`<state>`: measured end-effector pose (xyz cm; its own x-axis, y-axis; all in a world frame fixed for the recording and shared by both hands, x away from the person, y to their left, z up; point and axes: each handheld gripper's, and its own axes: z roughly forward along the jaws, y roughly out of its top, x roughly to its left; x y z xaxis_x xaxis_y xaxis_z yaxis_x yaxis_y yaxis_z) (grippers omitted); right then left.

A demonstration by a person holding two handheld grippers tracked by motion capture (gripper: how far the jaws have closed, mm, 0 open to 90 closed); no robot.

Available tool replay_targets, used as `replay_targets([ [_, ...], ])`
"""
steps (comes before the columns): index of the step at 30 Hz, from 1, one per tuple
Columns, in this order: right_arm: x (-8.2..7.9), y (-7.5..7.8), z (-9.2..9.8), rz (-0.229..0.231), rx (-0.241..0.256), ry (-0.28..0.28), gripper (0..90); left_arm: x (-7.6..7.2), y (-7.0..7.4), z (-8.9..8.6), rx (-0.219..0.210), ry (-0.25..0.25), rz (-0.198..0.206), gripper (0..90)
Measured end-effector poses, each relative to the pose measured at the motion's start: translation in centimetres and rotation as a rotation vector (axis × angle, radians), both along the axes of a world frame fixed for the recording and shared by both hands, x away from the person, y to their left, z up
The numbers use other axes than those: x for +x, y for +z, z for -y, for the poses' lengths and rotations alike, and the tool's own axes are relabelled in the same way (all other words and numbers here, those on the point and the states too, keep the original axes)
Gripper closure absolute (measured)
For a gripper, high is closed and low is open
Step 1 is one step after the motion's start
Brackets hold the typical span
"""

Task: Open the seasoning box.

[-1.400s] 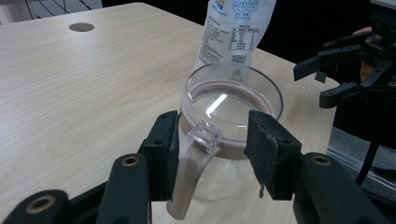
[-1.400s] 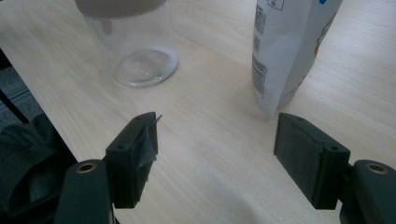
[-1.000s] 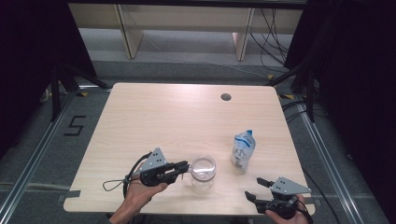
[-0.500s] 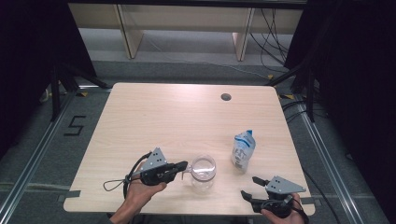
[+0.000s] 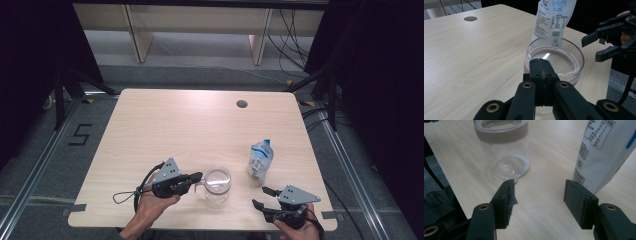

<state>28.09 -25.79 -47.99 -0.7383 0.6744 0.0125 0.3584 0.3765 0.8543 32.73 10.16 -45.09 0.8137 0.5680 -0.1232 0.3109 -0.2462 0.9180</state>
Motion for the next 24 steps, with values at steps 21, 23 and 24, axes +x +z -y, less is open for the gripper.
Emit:
replay_targets([
  [21, 1.4, 0.4, -2.7, 0.048, 0.011, 0.061, 69.4, 0.0, -0.3, -0.2, -0.018, -0.004, 0.011, 88.8],
  [23, 1.5, 0.4, -2.7, 0.055, 0.012, 0.064, 71.1, 0.0, -0.3, -0.2, -0.020, 0.000, 0.009, 88.8],
  [24, 1.5, 0.5, -2.8, 0.054, 0.012, 0.061, 71.6, 0.0, -0.3, -0.2, -0.021, -0.003, 0.009, 88.8],
])
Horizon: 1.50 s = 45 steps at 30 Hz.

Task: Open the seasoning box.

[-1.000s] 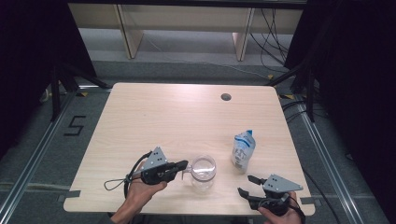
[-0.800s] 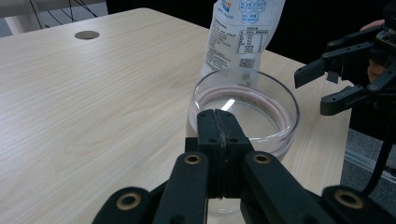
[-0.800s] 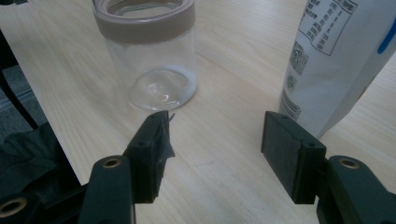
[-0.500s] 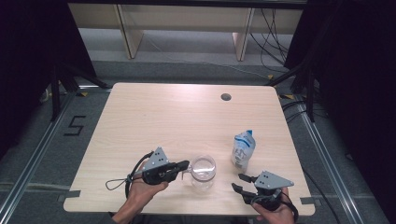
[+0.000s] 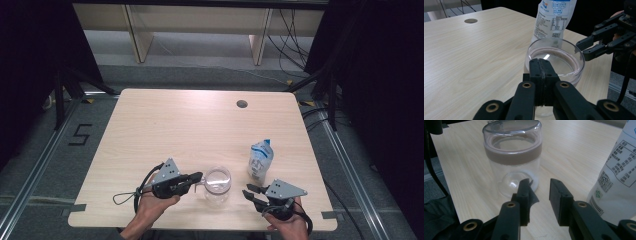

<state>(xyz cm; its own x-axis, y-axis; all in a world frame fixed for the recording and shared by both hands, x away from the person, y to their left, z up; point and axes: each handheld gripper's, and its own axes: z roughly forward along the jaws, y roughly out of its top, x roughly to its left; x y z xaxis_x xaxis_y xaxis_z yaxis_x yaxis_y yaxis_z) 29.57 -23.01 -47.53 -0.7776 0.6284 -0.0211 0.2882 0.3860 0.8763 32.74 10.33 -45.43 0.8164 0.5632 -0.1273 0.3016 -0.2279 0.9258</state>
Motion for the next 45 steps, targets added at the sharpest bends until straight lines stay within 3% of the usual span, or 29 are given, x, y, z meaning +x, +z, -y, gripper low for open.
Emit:
replay_targets([
  [1, 0.1, 0.0, -0.1, 0.008, -0.003, 0.009, 72.4, 0.0, 0.0, 0.0, 0.001, 0.002, 0.001, 88.8],
  [2, 0.1, 0.0, -0.2, -0.020, 0.009, 0.020, 73.1, -0.1, 0.0, 0.0, 0.000, 0.003, 0.001, 88.8],
  [4, 0.1, 0.1, -0.4, 0.002, -0.001, 0.017, 73.7, -0.1, 0.0, 0.0, -0.004, 0.004, 0.001, 88.8],
  [8, 0.1, 0.1, -0.7, -0.018, 0.008, 0.028, 75.2, -0.1, -0.1, -0.1, -0.011, 0.007, 0.000, 88.9],
  [16, 0.2, 0.1, -1.0, -0.015, 0.015, 0.033, 77.0, -0.1, -0.2, -0.1, -0.015, 0.005, 0.004, 89.0],
  [17, 0.3, 0.2, -1.0, 0.011, 0.012, 0.036, 77.3, -0.1, -0.2, -0.1, -0.014, 0.005, 0.005, 89.0],
  [22, 0.2, 0.3, -1.3, -0.012, 0.022, 0.035, 78.9, -0.2, -0.3, -0.1, -0.015, 0.015, 0.002, 88.9],
  [25, 0.5, 0.2, -1.5, 0.022, 0.026, 0.063, 80.0, -0.1, -0.4, -0.1, -0.026, 0.013, 0.002, 89.0],
  [30, 0.4, 0.6, -1.6, 0.043, 0.023, 0.058, 82.6, -0.2, -0.3, -0.1, -0.018, 0.012, 0.002, 88.7],
  [38, 0.6, 0.9, -2.0, 0.048, 0.037, 0.077, 86.4, -0.2, -0.4, -0.2, -0.020, 0.012, 0.003, 88.7],
  [40, 0.5, 0.9, -2.2, 0.051, 0.049, 0.057, 86.6, -0.2, -0.4, -0.2, -0.022, 0.013, 0.002, 88.7],
  [44, 0.8, 1.0, -2.3, 0.061, 0.031, 0.079, 87.0, -0.2, -0.4, -0.2, -0.018, 0.011, 0.009, 88.7],
  [45, 0.7, 1.0, -2.4, 0.033, 0.036, 0.074, 87.1, -0.2, -0.4, -0.2, -0.018, 0.011, 0.009, 88.7],
])
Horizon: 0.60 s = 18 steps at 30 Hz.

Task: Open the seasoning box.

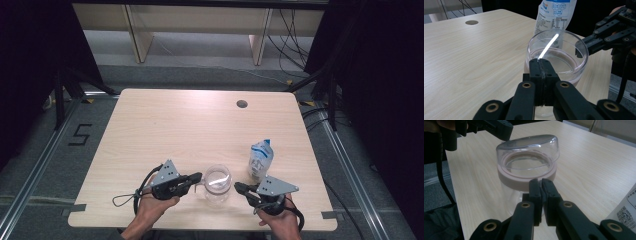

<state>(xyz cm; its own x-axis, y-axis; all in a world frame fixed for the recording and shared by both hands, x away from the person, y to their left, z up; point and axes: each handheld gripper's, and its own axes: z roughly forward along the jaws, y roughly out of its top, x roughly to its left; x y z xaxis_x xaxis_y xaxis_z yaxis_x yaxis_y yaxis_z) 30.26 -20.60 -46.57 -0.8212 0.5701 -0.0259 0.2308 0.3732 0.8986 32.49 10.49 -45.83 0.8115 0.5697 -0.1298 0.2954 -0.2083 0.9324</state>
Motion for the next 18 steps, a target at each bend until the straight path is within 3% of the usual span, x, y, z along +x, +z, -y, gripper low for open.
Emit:
replay_targets([
  [1, 0.1, 0.0, -0.1, 0.016, 0.001, 0.004, 87.1, 0.0, 0.0, 0.0, -0.001, 0.000, -0.001, 88.7],
  [18, 0.6, 0.5, -1.2, 0.022, -0.021, 0.031, 87.5, 0.0, 0.0, 0.0, -0.006, -0.004, -0.009, 87.0],
])
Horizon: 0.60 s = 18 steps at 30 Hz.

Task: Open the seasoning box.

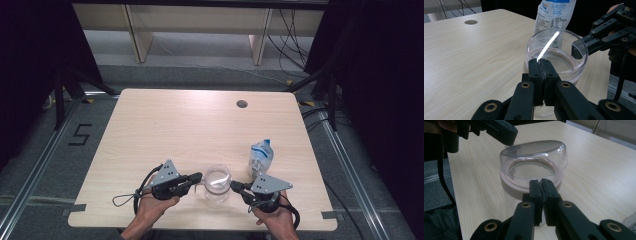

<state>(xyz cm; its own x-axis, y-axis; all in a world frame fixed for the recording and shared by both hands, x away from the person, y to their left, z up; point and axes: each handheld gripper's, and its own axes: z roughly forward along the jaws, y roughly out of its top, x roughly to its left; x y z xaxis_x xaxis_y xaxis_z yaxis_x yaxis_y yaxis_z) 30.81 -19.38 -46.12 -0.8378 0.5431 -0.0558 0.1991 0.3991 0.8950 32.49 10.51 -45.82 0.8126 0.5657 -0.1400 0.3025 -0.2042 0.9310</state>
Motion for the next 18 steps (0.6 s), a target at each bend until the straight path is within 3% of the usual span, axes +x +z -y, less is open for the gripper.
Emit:
replay_targets([
  [4, 0.0, 0.2, -0.2, 0.009, 0.003, -0.002, 87.5, 0.0, 0.3, -0.2, 0.002, 0.015, 0.005, 76.2],
  [6, 0.0, 0.4, -0.3, 0.022, 0.002, -0.001, 87.5, 0.1, 0.5, -0.6, -0.006, -0.011, 0.012, 70.3],
  [9, 0.0, 0.6, -0.4, 0.018, 0.011, -0.005, 87.5, -0.2, 0.7, -1.0, 0.002, -0.007, 0.012, 62.4],
  [13, 0.0, 0.9, -0.6, 0.024, 0.016, -0.006, 87.5, -0.7, 0.4, -1.4, 0.043, 0.010, 0.003, 53.6],
  [14, 0.1, 1.0, -0.6, 0.045, 0.008, -0.007, 87.5, -0.8, 0.2, -1.5, 0.042, 0.008, -0.001, 51.4],
  [18, 0.0, 1.4, -0.8, 0.038, 0.020, -0.002, 87.4, -1.6, -0.5, -1.6, 0.115, 0.002, -0.024, 39.6],
])
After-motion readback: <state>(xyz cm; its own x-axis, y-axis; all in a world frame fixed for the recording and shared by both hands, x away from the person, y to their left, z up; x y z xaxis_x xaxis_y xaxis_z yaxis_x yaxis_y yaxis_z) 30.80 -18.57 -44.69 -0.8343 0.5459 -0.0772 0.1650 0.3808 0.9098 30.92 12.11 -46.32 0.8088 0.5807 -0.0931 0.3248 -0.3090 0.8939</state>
